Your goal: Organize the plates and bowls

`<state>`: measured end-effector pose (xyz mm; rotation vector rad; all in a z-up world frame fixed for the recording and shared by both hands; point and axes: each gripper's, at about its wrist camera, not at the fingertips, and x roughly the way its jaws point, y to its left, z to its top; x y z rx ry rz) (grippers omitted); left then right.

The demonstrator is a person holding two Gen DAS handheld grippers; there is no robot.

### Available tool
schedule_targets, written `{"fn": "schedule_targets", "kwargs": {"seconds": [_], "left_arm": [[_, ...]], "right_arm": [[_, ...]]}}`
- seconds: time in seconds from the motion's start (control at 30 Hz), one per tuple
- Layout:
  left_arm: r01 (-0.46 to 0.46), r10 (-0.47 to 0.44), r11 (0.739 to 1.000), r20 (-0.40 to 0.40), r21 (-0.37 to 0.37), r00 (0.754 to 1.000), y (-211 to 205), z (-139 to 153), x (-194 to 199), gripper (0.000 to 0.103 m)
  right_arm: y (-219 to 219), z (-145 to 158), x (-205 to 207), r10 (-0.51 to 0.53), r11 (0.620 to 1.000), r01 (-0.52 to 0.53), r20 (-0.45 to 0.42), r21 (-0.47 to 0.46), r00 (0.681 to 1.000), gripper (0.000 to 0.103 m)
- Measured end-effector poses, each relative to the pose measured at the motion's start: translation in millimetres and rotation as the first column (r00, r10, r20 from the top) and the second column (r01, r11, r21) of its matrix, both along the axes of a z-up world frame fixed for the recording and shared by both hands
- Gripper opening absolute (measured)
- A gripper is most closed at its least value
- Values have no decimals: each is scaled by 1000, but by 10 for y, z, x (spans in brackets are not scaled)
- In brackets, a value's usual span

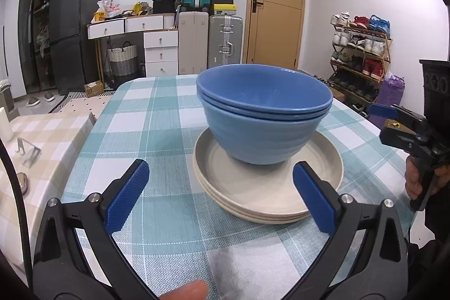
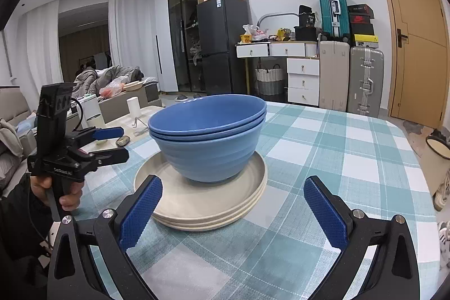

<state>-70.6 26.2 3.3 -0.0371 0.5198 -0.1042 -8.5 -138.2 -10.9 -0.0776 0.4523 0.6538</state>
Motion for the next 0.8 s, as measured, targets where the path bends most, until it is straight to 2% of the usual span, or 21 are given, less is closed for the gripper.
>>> {"fn": "schedule_targets", "kwargs": {"seconds": [0.33,0.8], "left_arm": [[-8,11,999,49,-45,999,86,-11,-21,102],[-40,45,996,59,-83,997,204,4,-15,102]], "right_arm": [[-22,-42,-49,10,999,-11,19,34,1000,103],[-14,-57,-62,15,999,-16,31,38,999,103]]}}
